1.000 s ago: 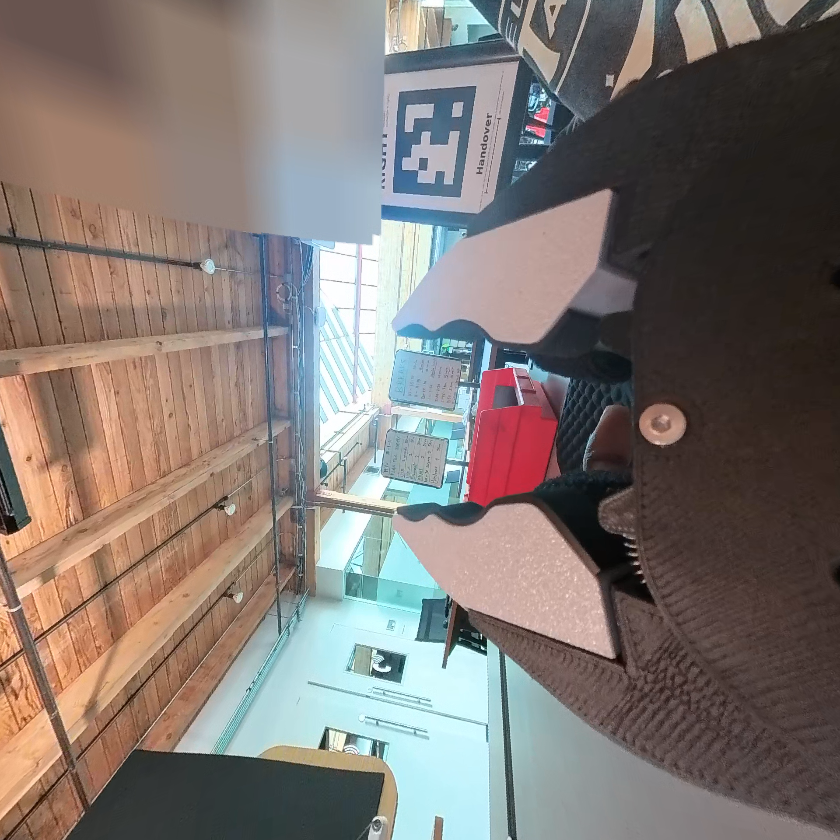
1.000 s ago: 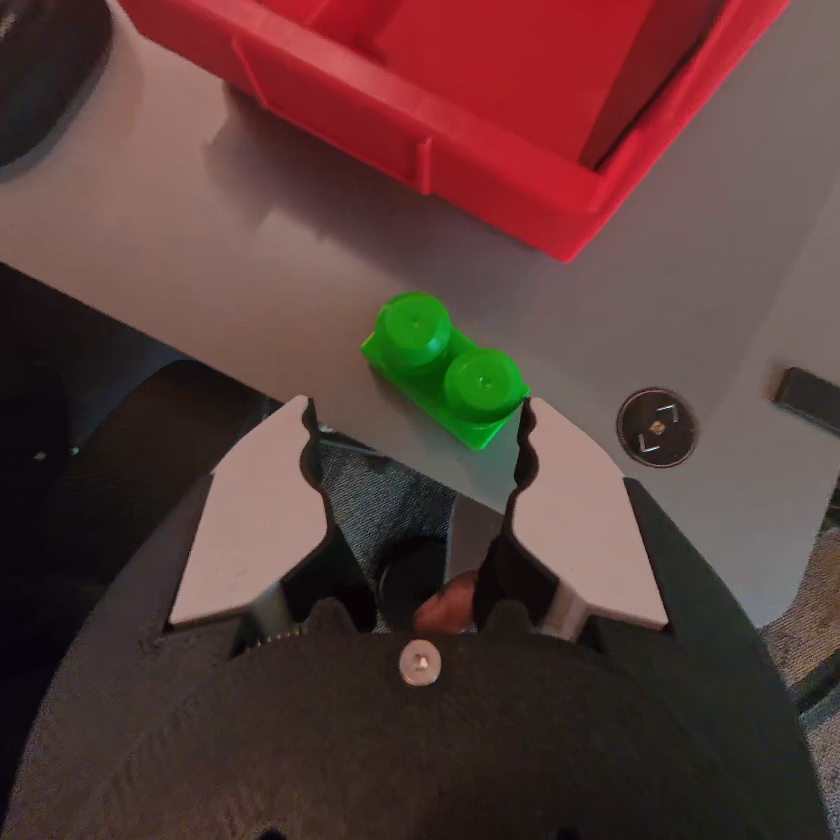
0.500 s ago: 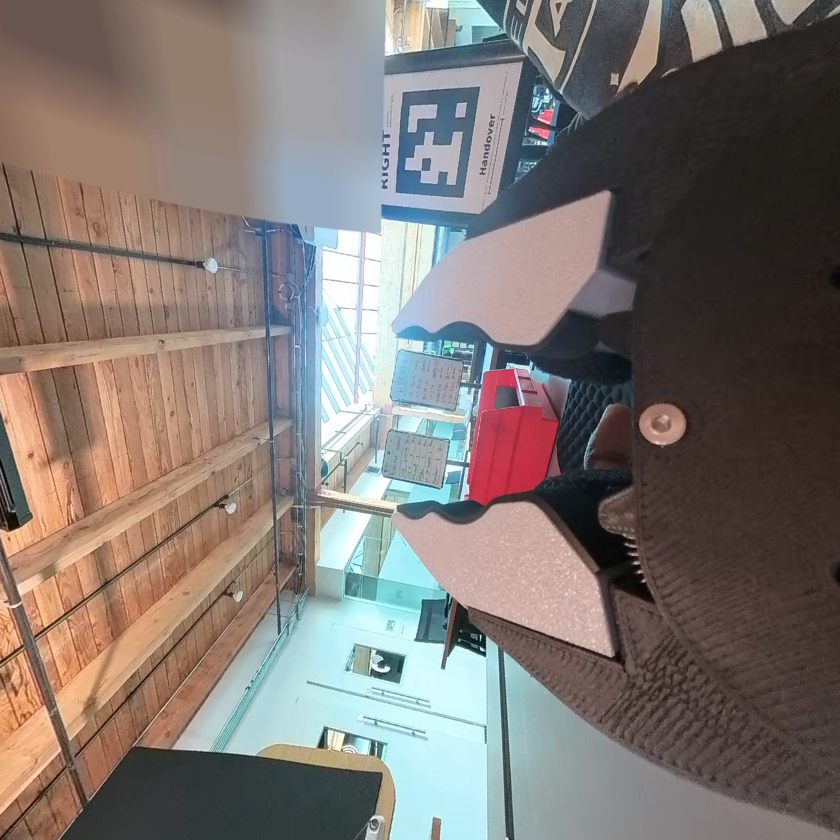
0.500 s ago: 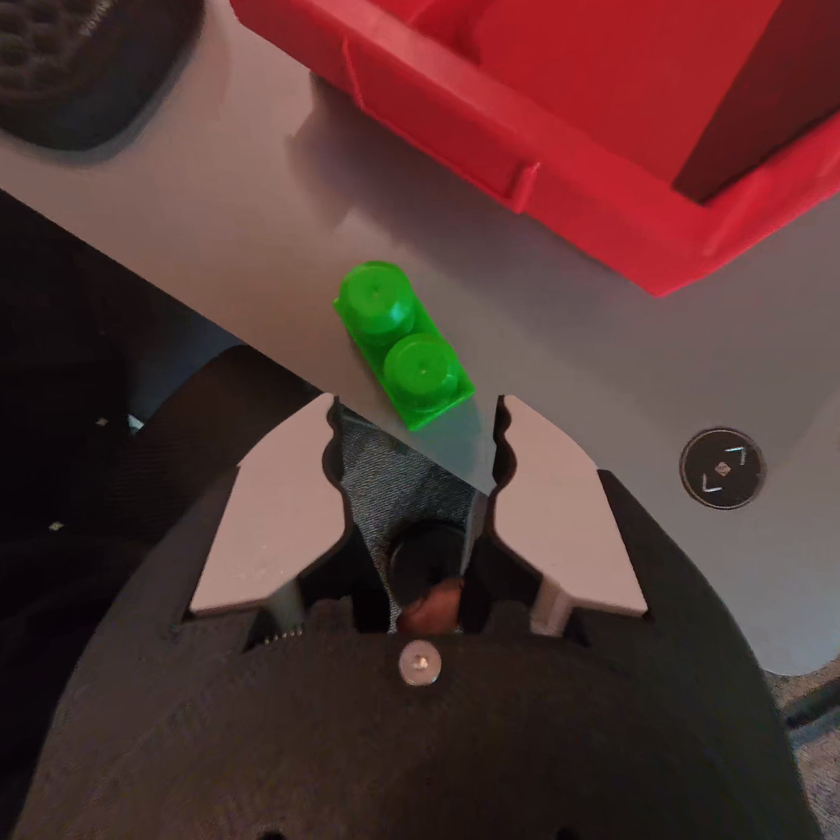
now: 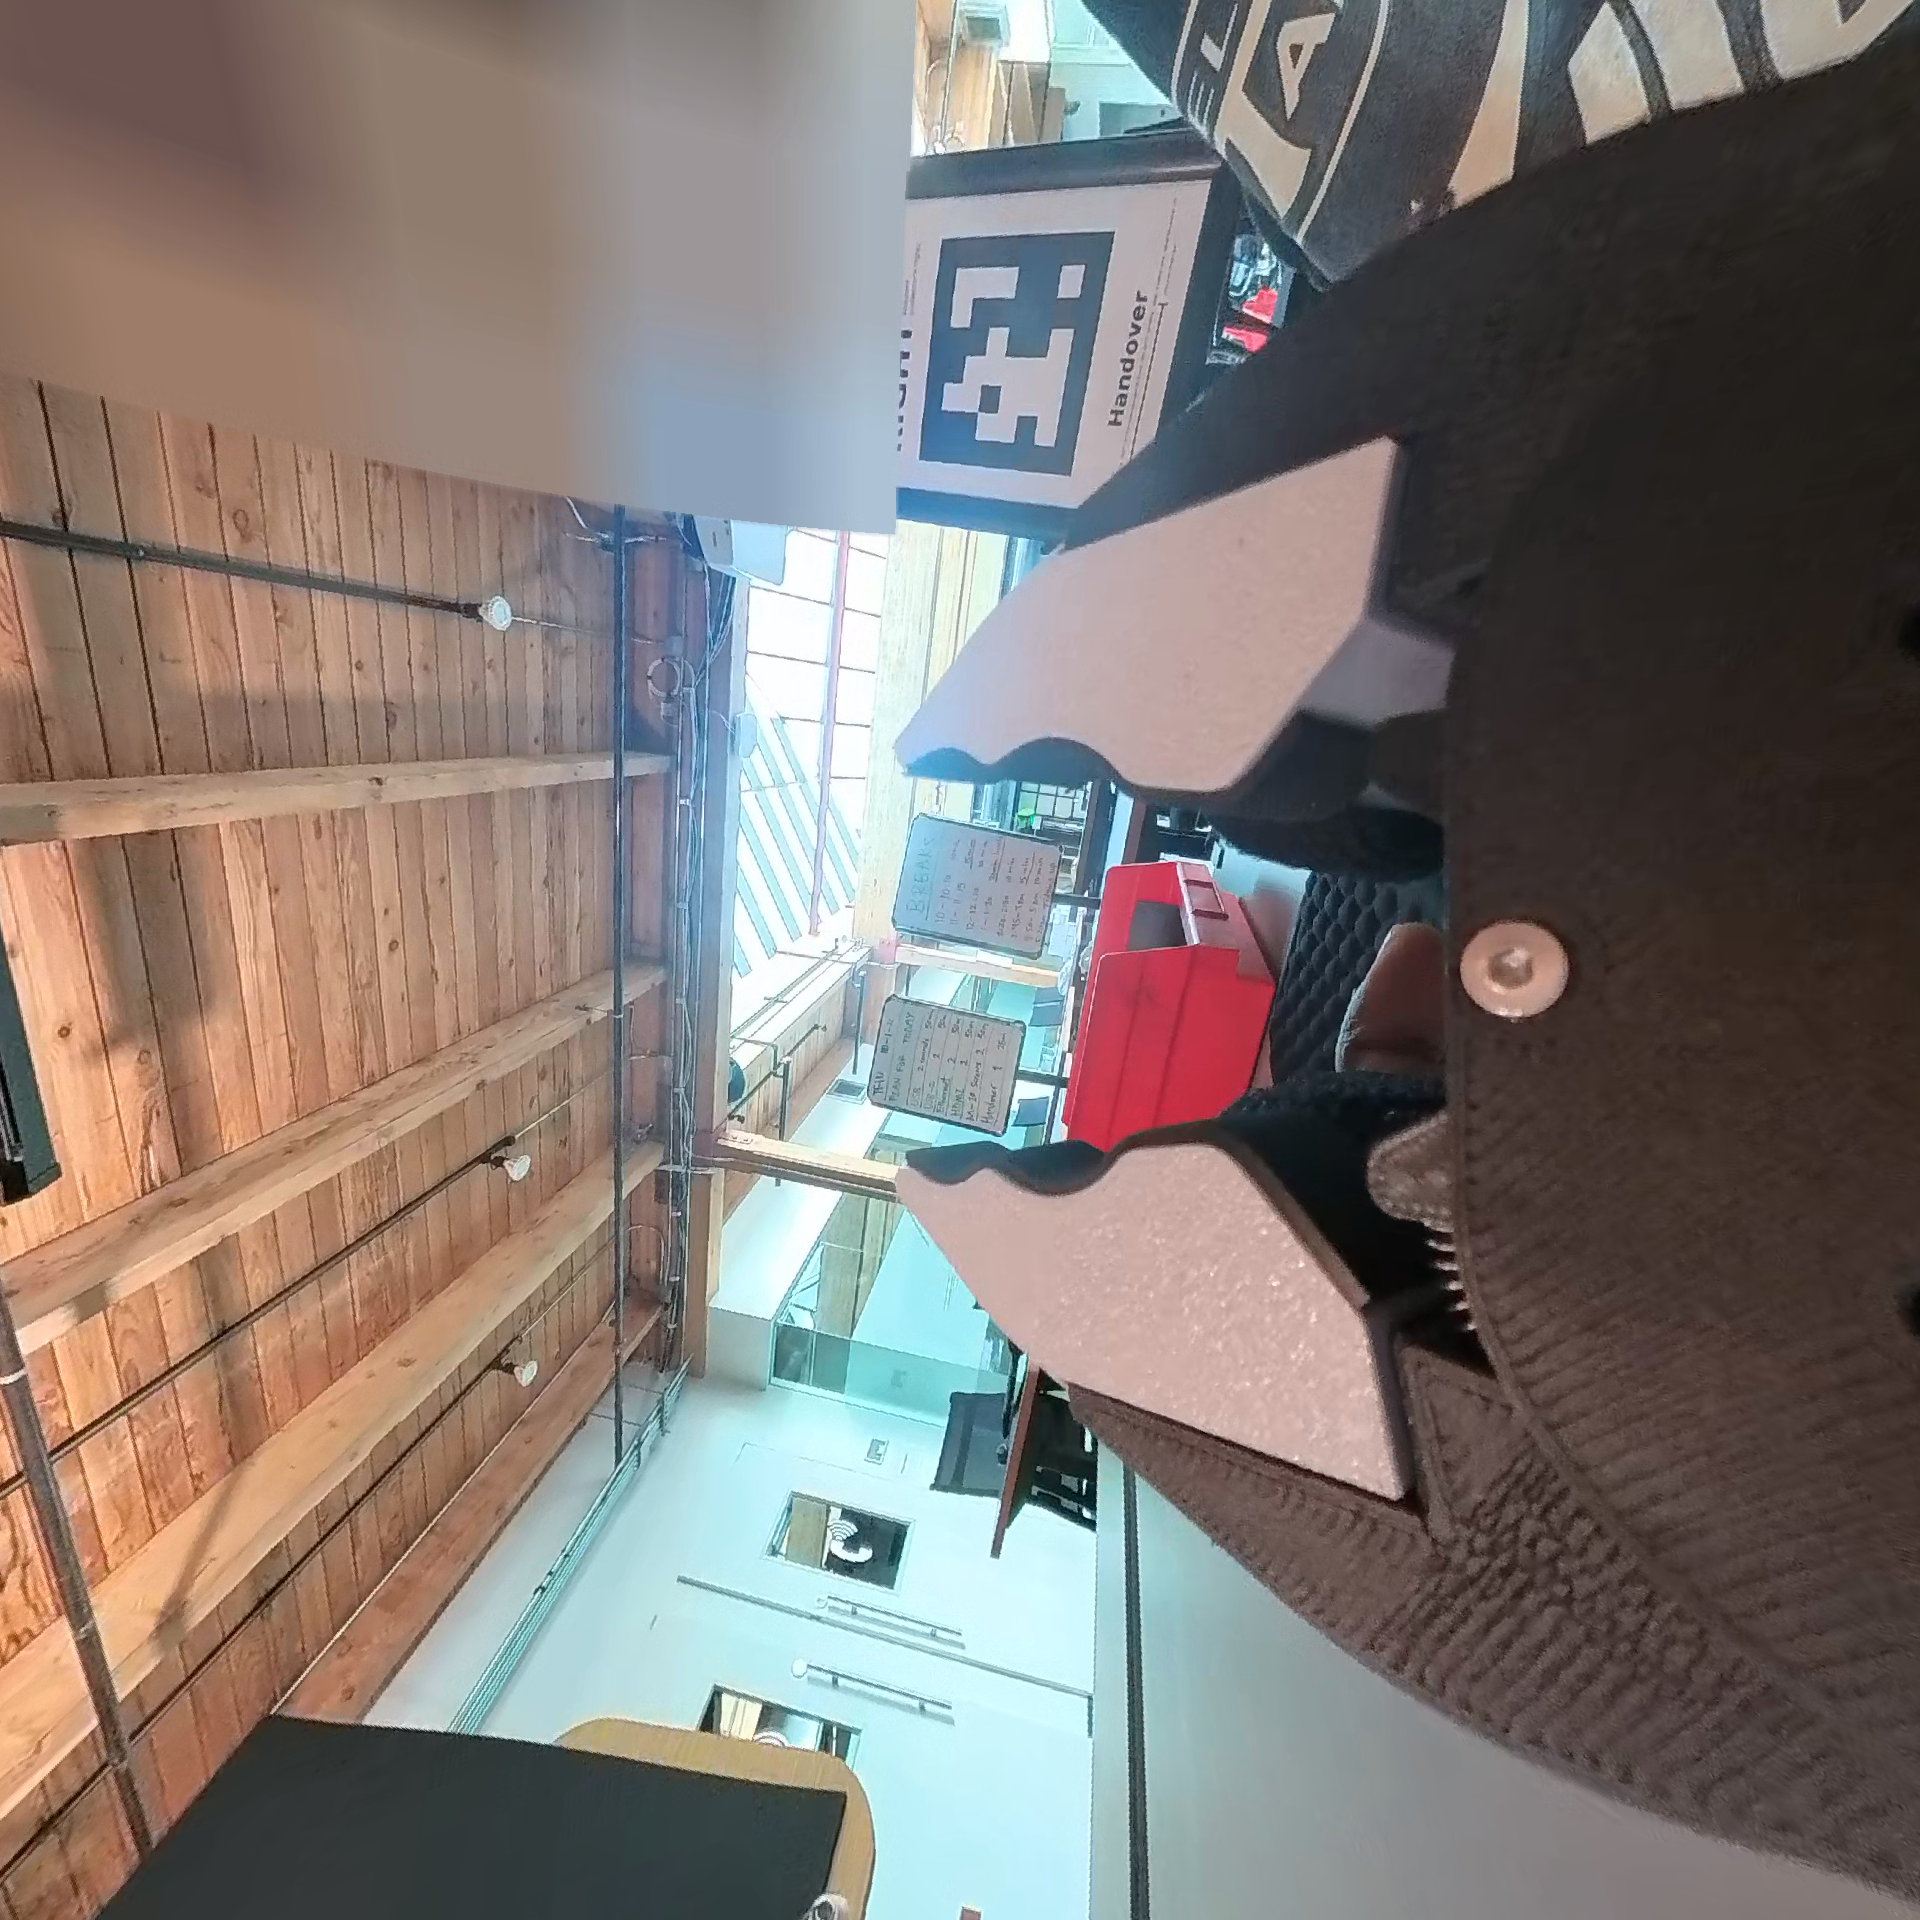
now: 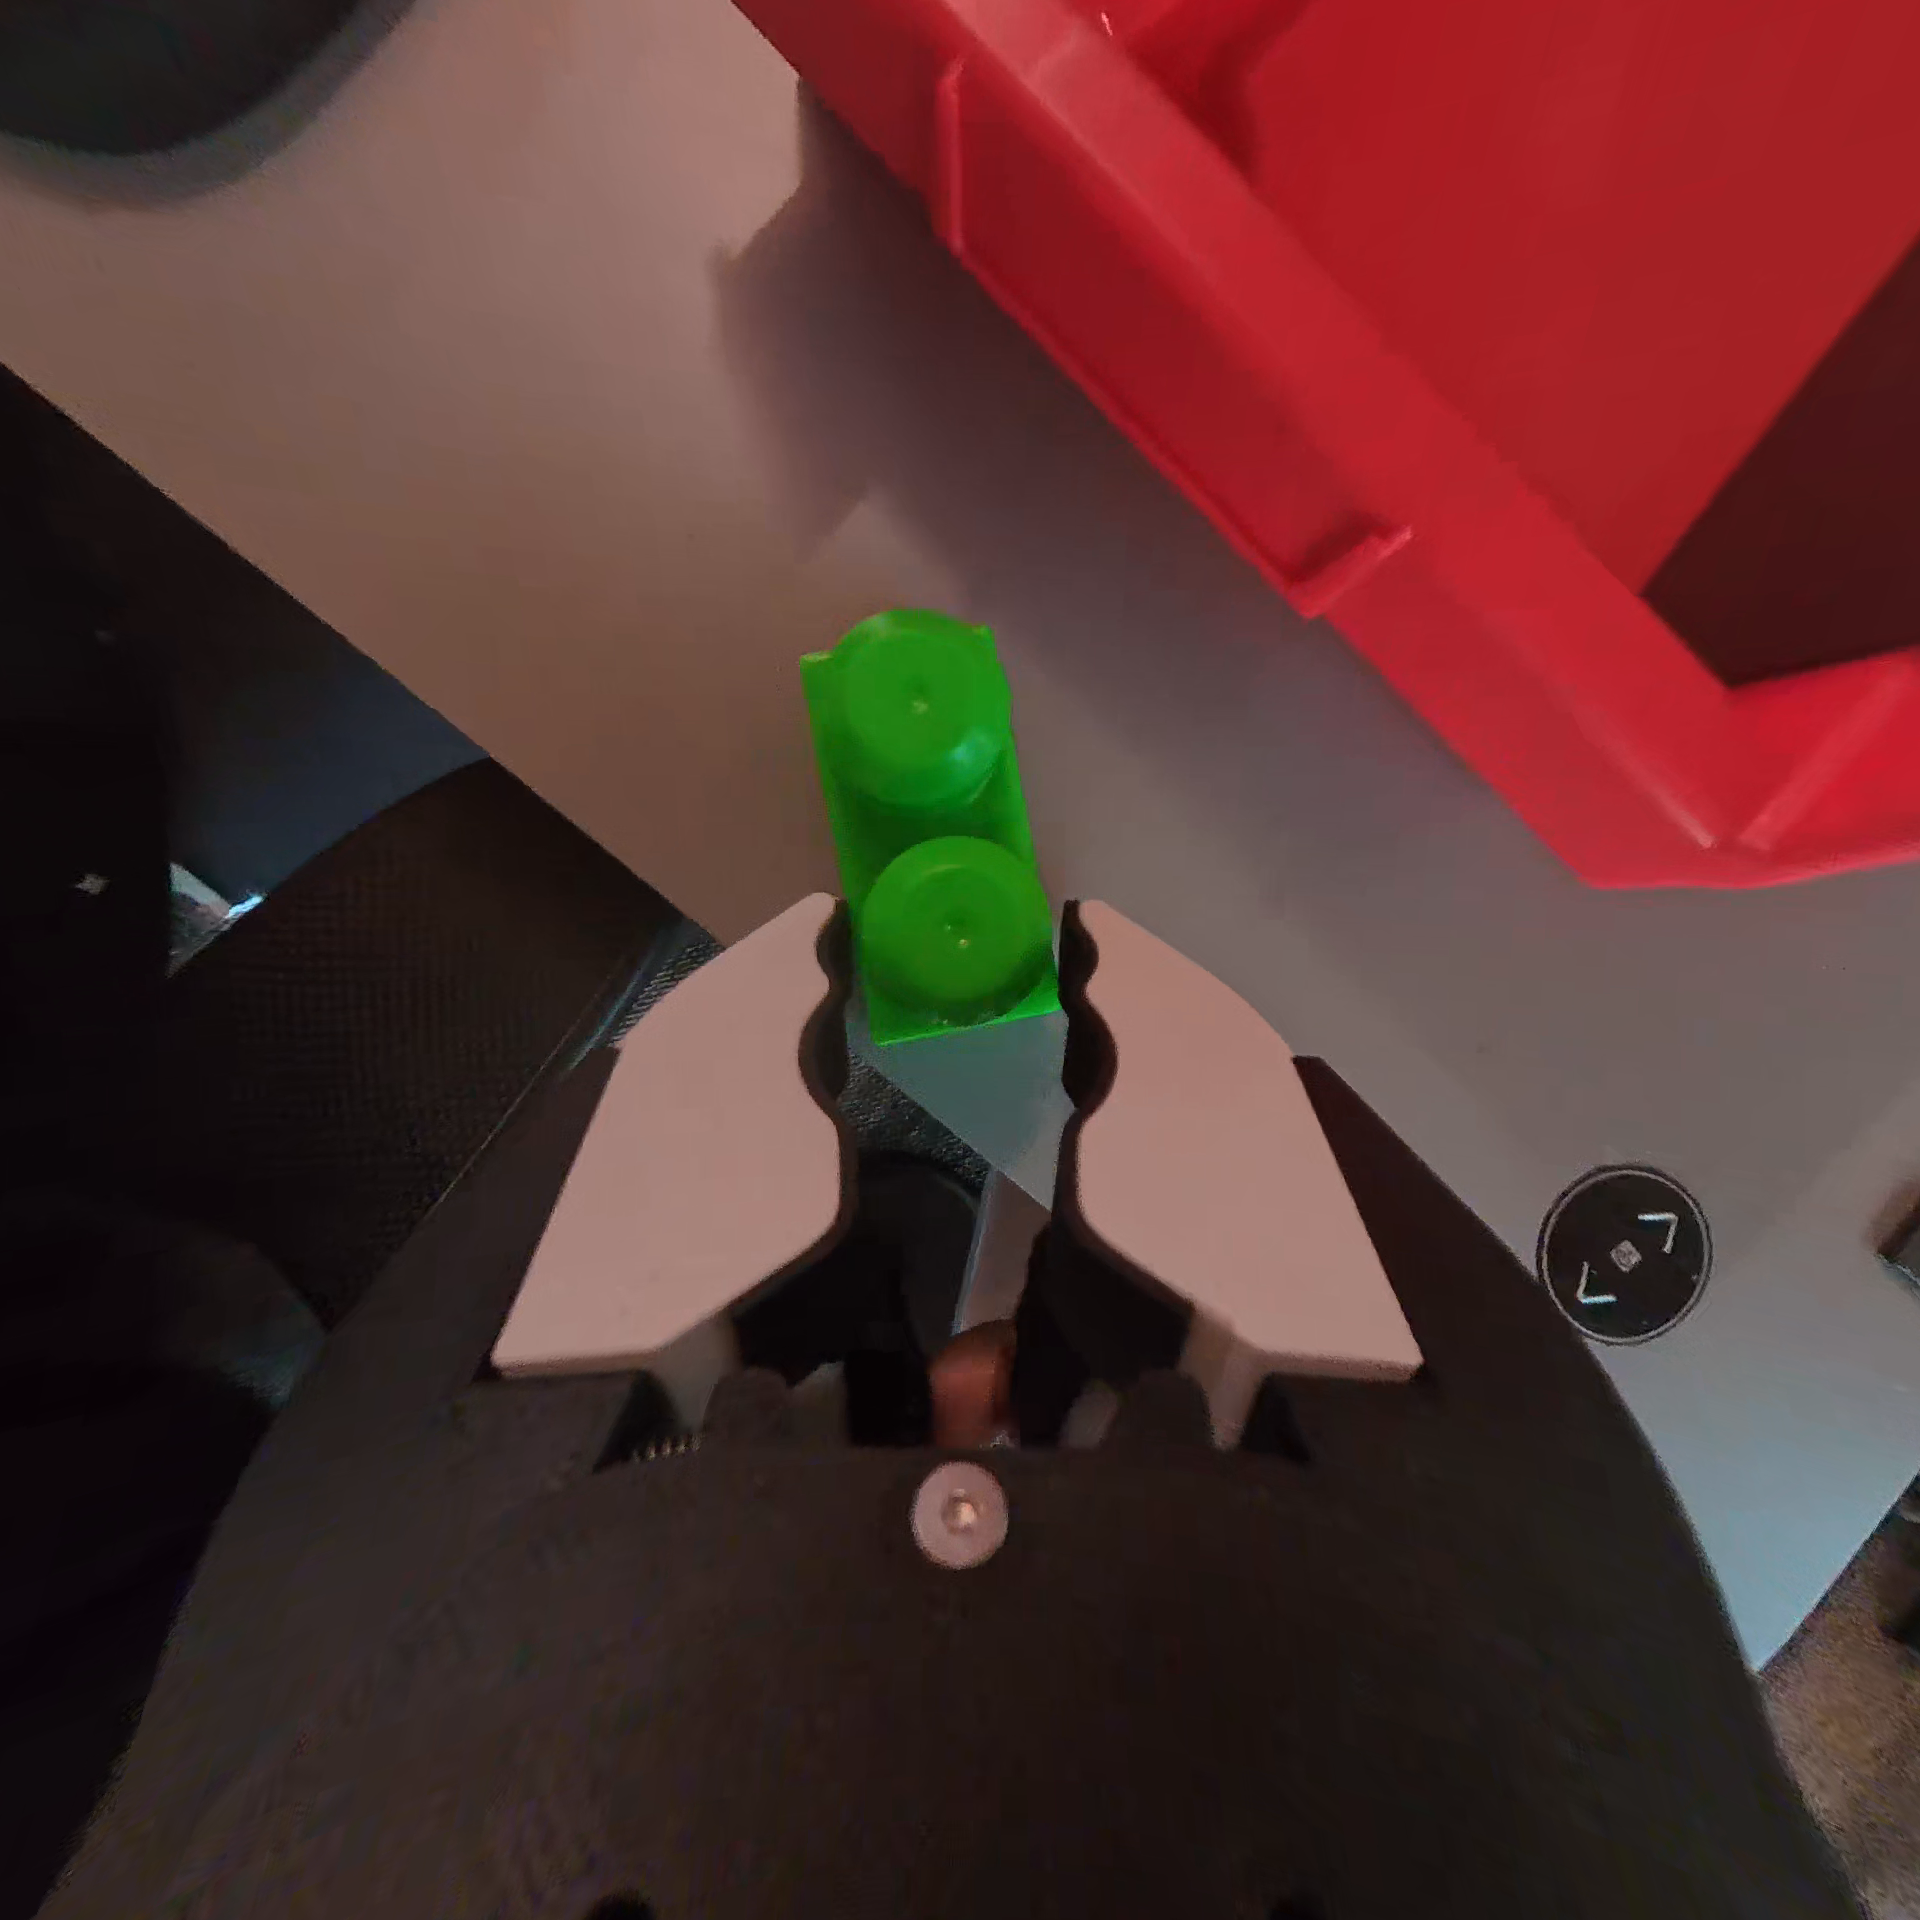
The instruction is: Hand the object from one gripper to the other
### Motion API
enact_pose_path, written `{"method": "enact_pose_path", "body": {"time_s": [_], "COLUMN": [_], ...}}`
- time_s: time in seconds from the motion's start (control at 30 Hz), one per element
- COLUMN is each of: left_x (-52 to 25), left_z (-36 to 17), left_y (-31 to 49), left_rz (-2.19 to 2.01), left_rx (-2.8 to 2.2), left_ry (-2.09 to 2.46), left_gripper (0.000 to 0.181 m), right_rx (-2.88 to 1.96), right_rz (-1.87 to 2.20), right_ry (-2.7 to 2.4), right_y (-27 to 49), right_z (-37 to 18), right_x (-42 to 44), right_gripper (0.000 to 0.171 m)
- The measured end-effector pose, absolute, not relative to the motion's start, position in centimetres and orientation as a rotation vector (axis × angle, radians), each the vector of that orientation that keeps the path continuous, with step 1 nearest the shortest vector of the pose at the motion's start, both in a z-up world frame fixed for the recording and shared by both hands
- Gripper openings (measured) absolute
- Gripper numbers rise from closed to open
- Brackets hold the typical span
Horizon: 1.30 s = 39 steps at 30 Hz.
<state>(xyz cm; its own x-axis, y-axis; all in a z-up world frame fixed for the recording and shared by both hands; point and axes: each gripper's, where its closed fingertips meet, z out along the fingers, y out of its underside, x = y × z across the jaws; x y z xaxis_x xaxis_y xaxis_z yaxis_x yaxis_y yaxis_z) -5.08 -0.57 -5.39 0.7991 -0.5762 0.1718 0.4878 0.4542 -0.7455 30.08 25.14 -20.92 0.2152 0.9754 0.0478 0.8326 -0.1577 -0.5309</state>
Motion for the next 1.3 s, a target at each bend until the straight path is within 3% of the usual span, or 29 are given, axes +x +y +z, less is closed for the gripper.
{"method": "enact_pose_path", "body": {"time_s": [0.03, 0.2, 0.37, 0.47, 0.87, 1.3], "left_x": [-5.1, -5.1, -5.1, -5.2, -5.2, -5.2], "left_z": [-5.4, -5.4, -5.4, -5.4, -5.4, -5.4], "left_y": [-0.6, -0.5, -0.5, -0.5, -0.5, -0.4], "left_rz": [-0.657, -0.66, -0.658, -0.657, -0.66, -0.664], "left_rx": [-0.882, -0.885, -0.884, -0.884, -0.884, -0.889], "left_ry": [0.113, 0.108, 0.107, 0.105, 0.106, 0.103], "left_gripper": [0.066, 0.066, 0.066, 0.065, 0.065, 0.064], "right_rx": [-2.047, -1.831, -1.674, -1.646, -2.008, -2.179], "right_rz": [0.461, 0.575, 0.54, 0.649, 0.449, 0.187], "right_ry": [-1.681, -1.527, -0.938, -0.709, -0.636, -0.871], "right_y": [24.8, 25.4, 31.0, 32.6, 36.2, 36.8], "right_z": [-20.8, -16.1, -8.4, -6.8, -15.2, -17.7], "right_x": [29.9, 27.7, 26.9, 25.5, 22.8, 22.5], "right_gripper": [0.039, 0.038, 0.038, 0.038, 0.038, 0.038]}}
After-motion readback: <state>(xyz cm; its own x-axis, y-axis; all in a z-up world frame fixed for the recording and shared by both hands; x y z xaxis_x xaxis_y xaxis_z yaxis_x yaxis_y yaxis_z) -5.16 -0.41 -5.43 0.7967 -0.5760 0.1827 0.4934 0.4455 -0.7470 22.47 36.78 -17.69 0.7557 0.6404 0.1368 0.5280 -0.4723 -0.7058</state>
